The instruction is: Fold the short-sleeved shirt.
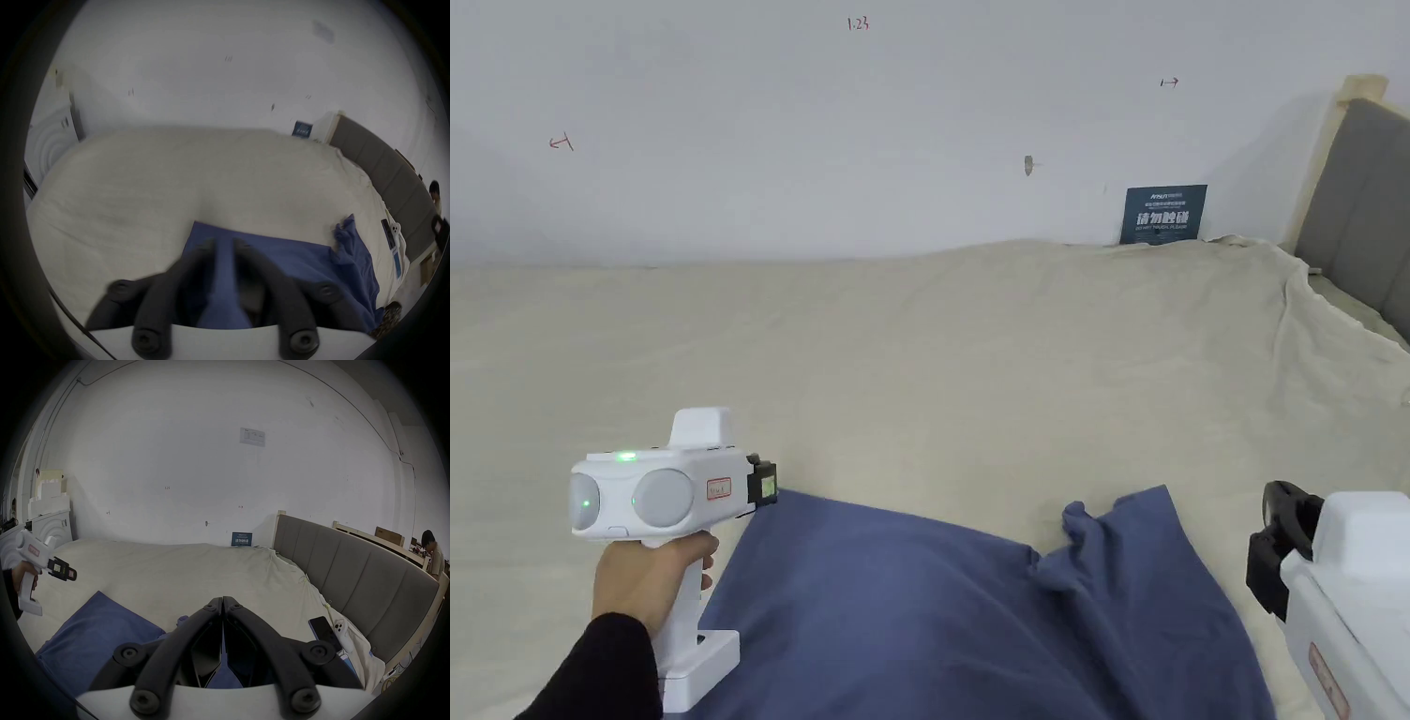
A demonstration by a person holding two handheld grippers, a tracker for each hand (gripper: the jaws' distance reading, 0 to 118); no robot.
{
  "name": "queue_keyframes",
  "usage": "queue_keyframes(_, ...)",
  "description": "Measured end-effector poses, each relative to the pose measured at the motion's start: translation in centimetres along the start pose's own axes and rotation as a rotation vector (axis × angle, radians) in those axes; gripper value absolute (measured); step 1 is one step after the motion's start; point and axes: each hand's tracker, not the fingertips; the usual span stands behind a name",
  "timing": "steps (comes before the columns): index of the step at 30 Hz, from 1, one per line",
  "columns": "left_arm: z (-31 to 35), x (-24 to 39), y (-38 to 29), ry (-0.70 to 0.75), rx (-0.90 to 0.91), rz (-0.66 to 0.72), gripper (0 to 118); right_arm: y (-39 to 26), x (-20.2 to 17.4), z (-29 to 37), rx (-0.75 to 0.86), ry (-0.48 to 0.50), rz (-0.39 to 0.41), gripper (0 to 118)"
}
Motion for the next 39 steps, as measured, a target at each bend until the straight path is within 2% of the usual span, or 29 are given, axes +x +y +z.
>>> queue_keyframes(2, -3.3, -0.9, 1.2, -0.016, -0.096, 0.032, 61, -0.3, 0.0, -1.3, -0.011, -0.007, 0.009, 0)
queue_keyframes(3, -4.7, -1.2, 1.6, -0.01, -0.106, 0.031, 73, -0.4, 0.1, -2.0, -0.019, -0.01, 0.012, 0)
queue_keyframes(4, -6.2, -1.5, 1.9, 0.004, -0.128, 0.028, 79, -0.6, 0.2, -2.7, -0.026, -0.013, 0.013, 0)
queue_keyframes(6, -8.8, -1.8, 2.4, 0.034, -0.168, 0.015, 85, -1.0, 0.4, -3.8, -0.04, -0.014, 0.017, 0)
queue_keyframes(11, -14.0, -1.9, 2.4, 0.088, -0.227, -0.026, 85, -2.2, 1.1, -6.5, -0.08, -0.037, 0.034, 0)
queue_keyframes(15, -16.9, -1.8, 1.1, 0.104, -0.282, -0.032, 81, -3.1, 1.4, -7.5, -0.106, -0.052, 0.031, 0)
queue_keyframes(16, -17.4, -1.6, 0.5, 0.099, -0.307, -0.038, 74, -3.3, 1.5, -7.8, -0.115, -0.054, 0.028, 0)
queue_keyframes(17, -17.8, -1.5, 0.0, 0.096, -0.319, -0.036, 60, -3.5, 1.5, -7.8, -0.12, -0.054, 0.025, 0)
queue_keyframes(18, -17.2, -1.2, -0.3, 0.108, -0.29, -0.04, 59, -3.7, 1.6, -7.9, -0.125, -0.052, 0.023, 0)
queue_keyframes(19, -16.8, -1.0, -0.3, 0.107, -0.262, -0.044, 54, -3.8, 1.6, -8.0, -0.133, -0.05, 0.023, 0)
queue_keyframes(22, -16.2, -0.3, -0.3, 0.054, -0.25, -0.072, 5, -4.0, 1.8, -8.5, -0.156, -0.04, 0.018, 0)
queue_keyframes(25, -15.2, 0.1, -0.5, 0.06, -0.224, -0.103, 2, -3.8, 2.1, -9.7, -0.184, -0.029, -0.01, 0)
queue_keyframes(30, -9.6, 0.5, 0.2, -0.014, -0.093, -0.06, 1, -4.2, 3.4, -13.8, -0.356, 0.028, -0.079, 2)
queue_keyframes(31, -8.6, 0.4, 0.4, -0.028, -0.083, -0.064, 1, -4.4, 3.5, -14.8, -0.415, 0.039, -0.071, 5)
queue_keyframes(35, -5.1, 0.5, 0.7, -0.039, -0.048, -0.074, 1, -6.4, 4.0, -18.1, -0.562, 0.064, -0.088, 71)
queue_keyframes(37, -3.8, 0.8, 0.8, -0.044, -0.039, -0.07, 1, -7.5, 3.8, -19.7, -0.632, 0.05, -0.058, 76)
queue_keyframes(39, -3.0, 0.9, 0.7, -0.044, -0.032, -0.07, 1, -8.6, 3.8, -21.0, -0.682, 0.051, -0.074, 75)
